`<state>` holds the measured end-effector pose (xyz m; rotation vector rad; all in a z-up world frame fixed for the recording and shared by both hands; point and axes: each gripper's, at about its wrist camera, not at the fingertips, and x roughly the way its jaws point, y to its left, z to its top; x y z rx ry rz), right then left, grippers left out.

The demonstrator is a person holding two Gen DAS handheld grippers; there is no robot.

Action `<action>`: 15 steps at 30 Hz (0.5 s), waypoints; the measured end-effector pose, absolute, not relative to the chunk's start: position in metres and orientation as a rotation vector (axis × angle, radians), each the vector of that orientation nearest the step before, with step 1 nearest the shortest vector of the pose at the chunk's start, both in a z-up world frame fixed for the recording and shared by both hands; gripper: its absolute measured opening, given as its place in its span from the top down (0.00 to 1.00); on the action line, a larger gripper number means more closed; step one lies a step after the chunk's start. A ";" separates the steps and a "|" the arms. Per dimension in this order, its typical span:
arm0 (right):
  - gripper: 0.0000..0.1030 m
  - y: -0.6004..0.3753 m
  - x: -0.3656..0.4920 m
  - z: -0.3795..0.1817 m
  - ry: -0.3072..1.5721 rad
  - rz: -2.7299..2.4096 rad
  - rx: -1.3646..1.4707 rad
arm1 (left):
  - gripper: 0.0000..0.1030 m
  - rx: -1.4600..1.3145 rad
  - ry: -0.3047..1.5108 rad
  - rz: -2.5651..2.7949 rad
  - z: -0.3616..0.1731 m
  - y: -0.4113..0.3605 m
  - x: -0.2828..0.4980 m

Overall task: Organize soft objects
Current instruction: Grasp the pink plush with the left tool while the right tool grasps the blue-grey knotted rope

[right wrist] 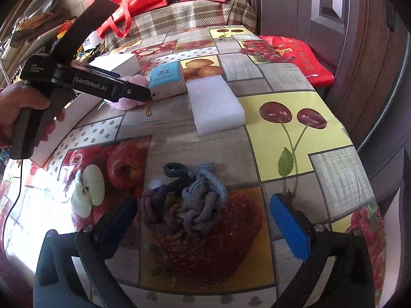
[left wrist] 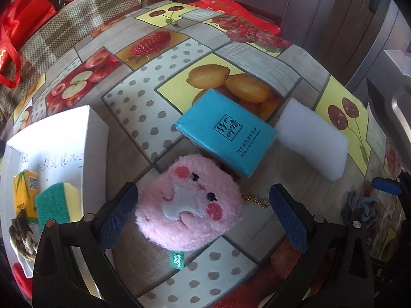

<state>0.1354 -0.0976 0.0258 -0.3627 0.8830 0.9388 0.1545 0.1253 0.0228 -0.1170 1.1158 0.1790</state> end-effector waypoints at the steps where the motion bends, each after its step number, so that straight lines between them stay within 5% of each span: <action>1: 0.00 -0.097 0.134 0.026 0.879 0.946 -0.369 | 0.01 -0.137 1.121 0.158 0.020 0.123 0.152; 8: 0.00 -0.083 0.128 0.025 0.849 0.941 -0.449 | 0.04 -0.225 1.060 0.172 0.029 0.128 0.129; 13: 0.23 -0.078 0.132 0.024 0.850 0.924 -0.483 | 0.05 -0.193 1.076 0.190 0.027 0.131 0.142; 14: 0.24 -0.078 0.131 0.024 0.848 0.926 -0.491 | 0.09 -0.181 1.084 0.187 0.026 0.129 0.144; 15: 0.27 -0.077 0.131 0.024 0.845 0.928 -0.500 | 0.32 -0.173 1.098 0.188 0.023 0.127 0.144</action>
